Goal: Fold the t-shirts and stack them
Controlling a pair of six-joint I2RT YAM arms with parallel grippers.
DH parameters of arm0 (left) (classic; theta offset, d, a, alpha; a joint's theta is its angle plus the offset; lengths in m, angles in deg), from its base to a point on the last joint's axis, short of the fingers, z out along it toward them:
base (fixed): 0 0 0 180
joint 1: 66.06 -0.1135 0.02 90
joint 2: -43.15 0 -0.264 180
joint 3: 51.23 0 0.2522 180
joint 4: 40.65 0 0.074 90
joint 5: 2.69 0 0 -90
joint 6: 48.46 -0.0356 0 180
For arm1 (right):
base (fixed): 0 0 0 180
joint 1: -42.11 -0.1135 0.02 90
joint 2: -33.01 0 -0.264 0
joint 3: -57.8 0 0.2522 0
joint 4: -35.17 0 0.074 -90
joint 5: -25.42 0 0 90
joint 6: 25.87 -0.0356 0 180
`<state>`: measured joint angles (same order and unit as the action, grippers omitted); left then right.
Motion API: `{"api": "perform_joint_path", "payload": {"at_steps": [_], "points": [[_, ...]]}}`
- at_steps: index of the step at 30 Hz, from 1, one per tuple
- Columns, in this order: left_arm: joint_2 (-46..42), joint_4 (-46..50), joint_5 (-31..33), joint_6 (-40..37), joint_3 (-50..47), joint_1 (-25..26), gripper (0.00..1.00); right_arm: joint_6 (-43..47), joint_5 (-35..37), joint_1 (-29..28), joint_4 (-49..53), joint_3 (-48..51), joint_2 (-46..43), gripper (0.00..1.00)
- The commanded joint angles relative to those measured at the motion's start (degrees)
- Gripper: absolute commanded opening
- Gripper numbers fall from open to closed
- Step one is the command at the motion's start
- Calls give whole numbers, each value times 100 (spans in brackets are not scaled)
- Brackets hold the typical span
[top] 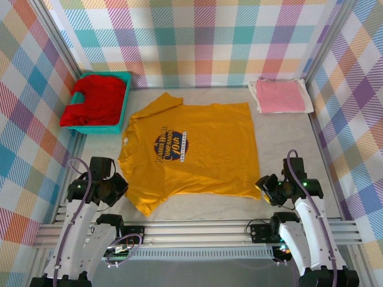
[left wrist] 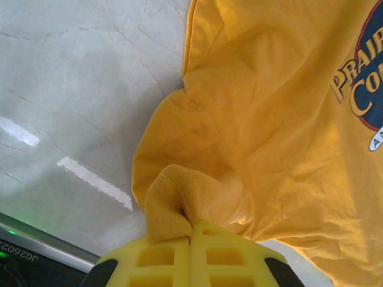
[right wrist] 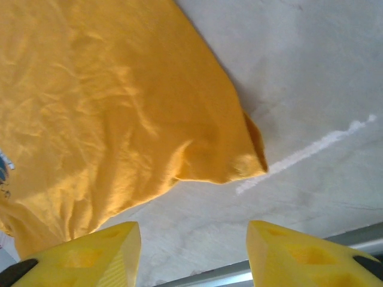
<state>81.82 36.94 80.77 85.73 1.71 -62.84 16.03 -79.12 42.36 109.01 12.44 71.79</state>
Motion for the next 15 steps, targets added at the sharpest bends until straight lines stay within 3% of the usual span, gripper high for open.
{"api": "perform_joint_path", "payload": {"at_steps": [1, 3, 15], "points": [[17, -152, -104, -24, -42, -15, 0, -313, -161, -41, 226, 216, 1, 53], [-22, -189, -89, -57, -55, -16, 0, -372, -301, -43, -36, 371, 158, 59], [-115, -362, -163, -58, -112, -13, 0, -1120, -446, -100, -1910, 1015, 989, 63]]}}
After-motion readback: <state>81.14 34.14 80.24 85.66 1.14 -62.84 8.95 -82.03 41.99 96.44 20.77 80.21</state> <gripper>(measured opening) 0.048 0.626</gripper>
